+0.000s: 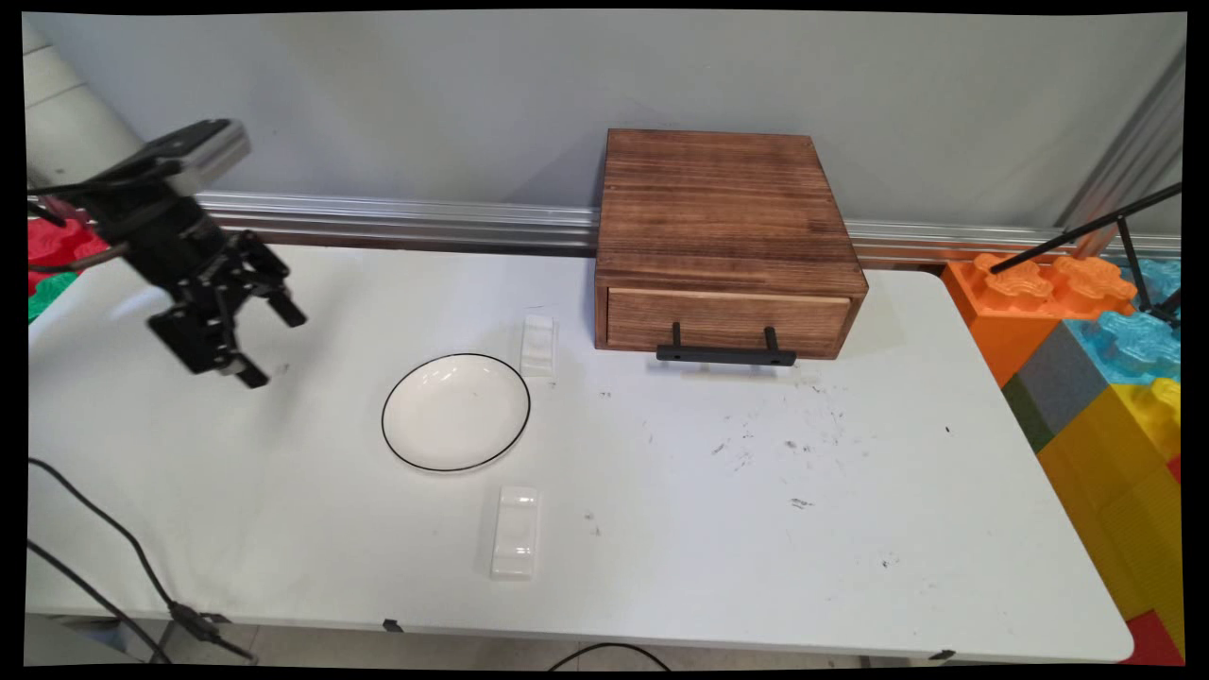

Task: Open the drawer

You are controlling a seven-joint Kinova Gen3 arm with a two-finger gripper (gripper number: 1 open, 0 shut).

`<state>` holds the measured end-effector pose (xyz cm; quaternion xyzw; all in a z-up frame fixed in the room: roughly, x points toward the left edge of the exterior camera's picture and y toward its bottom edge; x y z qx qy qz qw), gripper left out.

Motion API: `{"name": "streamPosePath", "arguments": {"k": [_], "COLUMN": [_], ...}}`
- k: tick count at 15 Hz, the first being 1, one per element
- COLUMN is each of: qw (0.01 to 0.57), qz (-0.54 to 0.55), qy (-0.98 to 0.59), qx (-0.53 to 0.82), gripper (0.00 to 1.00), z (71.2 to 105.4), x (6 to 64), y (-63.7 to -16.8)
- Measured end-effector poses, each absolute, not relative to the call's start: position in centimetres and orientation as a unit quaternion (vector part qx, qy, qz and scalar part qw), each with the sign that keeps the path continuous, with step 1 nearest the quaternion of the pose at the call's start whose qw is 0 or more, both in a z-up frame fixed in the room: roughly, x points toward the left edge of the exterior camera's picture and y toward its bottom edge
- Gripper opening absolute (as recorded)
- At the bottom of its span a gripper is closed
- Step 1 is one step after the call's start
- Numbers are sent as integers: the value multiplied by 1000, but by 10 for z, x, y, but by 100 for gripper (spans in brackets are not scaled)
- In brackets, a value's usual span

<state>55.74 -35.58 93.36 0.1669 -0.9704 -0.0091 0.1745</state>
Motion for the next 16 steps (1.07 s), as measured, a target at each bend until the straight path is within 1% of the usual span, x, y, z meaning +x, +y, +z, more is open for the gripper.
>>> {"name": "streamPosePath", "arguments": {"k": [8, 16], "qw": [217, 256], "qz": [14, 39], "qy": [-959, -947], "qx": [181, 188], "gripper": [100, 100], "z": [940, 937], "x": [440, 341], "y": [-404, -441]}}
